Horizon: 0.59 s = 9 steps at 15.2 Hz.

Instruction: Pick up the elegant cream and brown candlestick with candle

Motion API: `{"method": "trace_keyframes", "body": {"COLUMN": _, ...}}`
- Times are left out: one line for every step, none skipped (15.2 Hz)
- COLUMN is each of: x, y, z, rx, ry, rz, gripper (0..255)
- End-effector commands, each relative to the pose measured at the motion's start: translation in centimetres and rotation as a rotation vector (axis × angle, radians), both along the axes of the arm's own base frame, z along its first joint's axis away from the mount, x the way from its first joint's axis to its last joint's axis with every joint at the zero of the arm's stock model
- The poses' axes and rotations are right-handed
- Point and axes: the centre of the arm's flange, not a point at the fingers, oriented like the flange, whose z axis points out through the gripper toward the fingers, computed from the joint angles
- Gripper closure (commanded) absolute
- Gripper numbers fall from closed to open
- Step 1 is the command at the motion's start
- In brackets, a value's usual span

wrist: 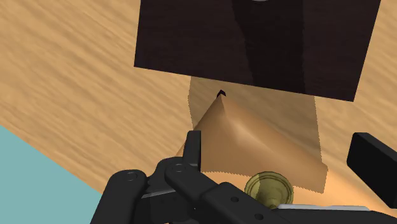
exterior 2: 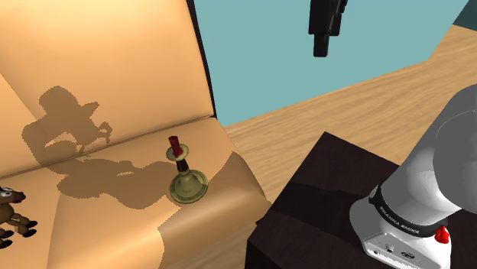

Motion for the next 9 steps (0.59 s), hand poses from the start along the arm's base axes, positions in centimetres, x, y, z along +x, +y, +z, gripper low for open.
{"method": "trace_keyframes", "body": {"x": 0.0, "y": 0.0, "z": 0.0, "rx": 0.0, "ry": 0.0, "rz": 0.0, "gripper": 0}}
{"method": "trace_keyframes", "body": {"x": 0.7, "y": 0.4, "z": -0.9, "rx": 0.003, "ry": -0.005, "rz": -0.002, "gripper": 0}}
{"method": "trace_keyframes", "body": {"x": 1.5, "y": 0.8, "z": -1.8, "rx": 0.005, "ry": -0.01, "rz": -0.003, "gripper": 0}}
{"method": "trace_keyframes", "body": {"x": 2.2, "y": 1.3, "z": -2.8, "rx": 0.008, "ry": -0.016, "rz": -0.005, "gripper": 0}}
{"method": "trace_keyframes", "body": {"x": 2.9, "y": 1.7, "z": -3.7, "rx": 0.01, "ry": -0.021, "rz": -0.006, "gripper": 0}}
{"method": "trace_keyframes", "body": {"x": 3.7, "y": 2.1, "z": -4.6, "rx": 0.013, "ry": -0.026, "rz": -0.008, "gripper": 0}}
{"method": "trace_keyframes", "body": {"x": 4.4, "y": 2.5, "z": -5.5, "rx": 0.015, "ry": -0.031, "rz": -0.009, "gripper": 0}}
{"method": "trace_keyframes", "body": {"x": 5.2, "y": 3.0, "z": -6.4, "rx": 0.018, "ry": -0.036, "rz": -0.011, "gripper": 0}}
{"method": "trace_keyframes", "body": {"x": 6.0, "y": 3.4, "z": -7.2, "rx": 0.021, "ry": -0.042, "rz": -0.013, "gripper": 0}}
